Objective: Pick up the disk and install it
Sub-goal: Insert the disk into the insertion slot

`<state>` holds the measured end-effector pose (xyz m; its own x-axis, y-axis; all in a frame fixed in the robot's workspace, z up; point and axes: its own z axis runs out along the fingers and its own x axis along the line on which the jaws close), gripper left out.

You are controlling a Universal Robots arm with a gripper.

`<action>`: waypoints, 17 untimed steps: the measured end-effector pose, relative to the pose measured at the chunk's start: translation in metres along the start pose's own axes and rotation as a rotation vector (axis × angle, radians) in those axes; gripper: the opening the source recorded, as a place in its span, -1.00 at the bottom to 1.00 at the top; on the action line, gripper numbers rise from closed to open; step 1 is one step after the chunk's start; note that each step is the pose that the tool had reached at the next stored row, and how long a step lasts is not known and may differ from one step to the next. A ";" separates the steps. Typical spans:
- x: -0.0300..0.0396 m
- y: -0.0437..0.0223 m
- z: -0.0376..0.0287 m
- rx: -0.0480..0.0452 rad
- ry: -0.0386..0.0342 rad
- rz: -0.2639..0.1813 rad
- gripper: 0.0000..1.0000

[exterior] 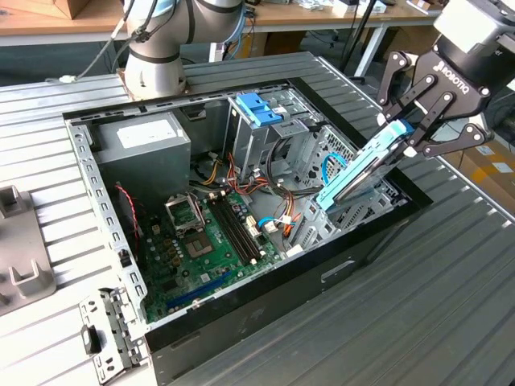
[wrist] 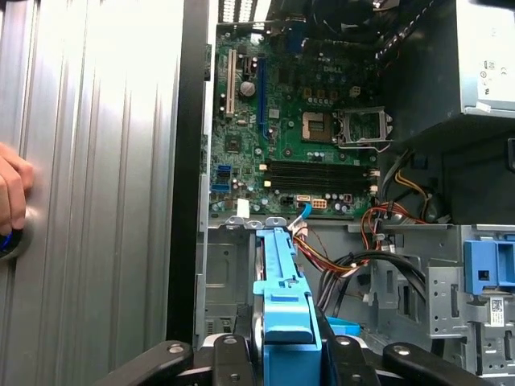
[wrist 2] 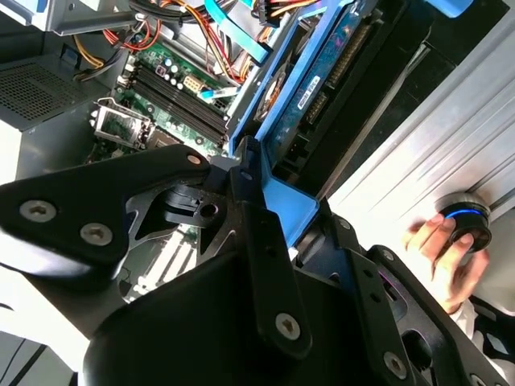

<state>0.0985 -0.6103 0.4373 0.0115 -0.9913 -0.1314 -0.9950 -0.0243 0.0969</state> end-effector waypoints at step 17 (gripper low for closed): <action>-0.0030 0.0015 -0.0189 0.0054 -0.0036 0.041 -0.25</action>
<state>0.0989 -0.6098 0.4566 -0.0302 -0.9909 -0.1309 -0.9951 0.0175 0.0971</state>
